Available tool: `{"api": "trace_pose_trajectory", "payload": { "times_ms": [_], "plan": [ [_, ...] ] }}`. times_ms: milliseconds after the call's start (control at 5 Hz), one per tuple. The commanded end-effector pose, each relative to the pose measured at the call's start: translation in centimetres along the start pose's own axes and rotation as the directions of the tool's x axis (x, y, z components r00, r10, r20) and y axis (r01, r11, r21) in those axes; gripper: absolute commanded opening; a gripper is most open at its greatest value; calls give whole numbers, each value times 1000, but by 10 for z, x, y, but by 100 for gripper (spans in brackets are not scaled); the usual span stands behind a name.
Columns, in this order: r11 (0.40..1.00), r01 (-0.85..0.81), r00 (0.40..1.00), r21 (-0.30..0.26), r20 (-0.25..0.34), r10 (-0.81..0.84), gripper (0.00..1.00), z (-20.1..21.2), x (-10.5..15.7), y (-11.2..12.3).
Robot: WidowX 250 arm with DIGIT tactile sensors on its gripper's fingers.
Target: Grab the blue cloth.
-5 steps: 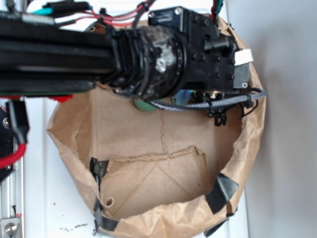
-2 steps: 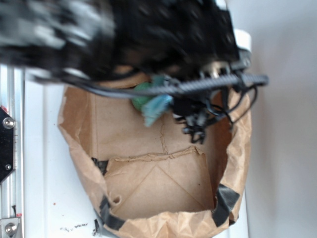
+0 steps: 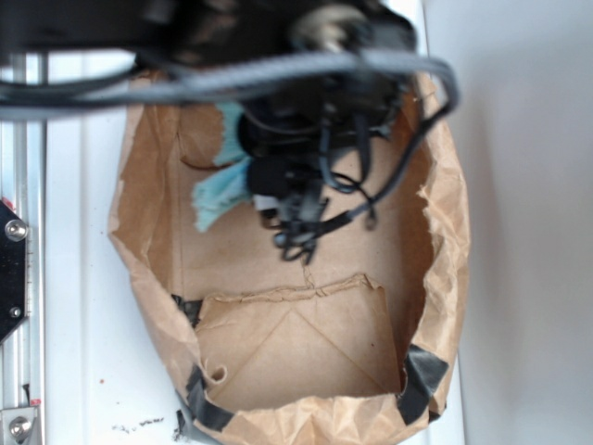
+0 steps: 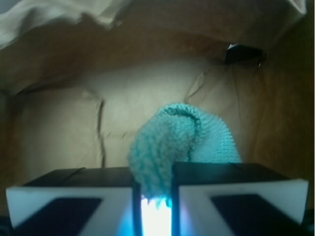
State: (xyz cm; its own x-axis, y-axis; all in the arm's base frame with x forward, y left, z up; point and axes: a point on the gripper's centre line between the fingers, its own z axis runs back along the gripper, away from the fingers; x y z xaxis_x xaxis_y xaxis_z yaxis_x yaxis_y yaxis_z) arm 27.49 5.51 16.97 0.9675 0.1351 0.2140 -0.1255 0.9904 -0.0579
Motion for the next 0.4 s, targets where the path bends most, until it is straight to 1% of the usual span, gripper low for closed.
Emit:
{"api": "trace_pose_trajectory", "payload": {
  "times_ms": [0,200],
  "plan": [
    [999,1,993,-48,120,4,0,33,2,4],
    [999,33,985,-18,169,-30,0,28,2,-1]
  ]
}}
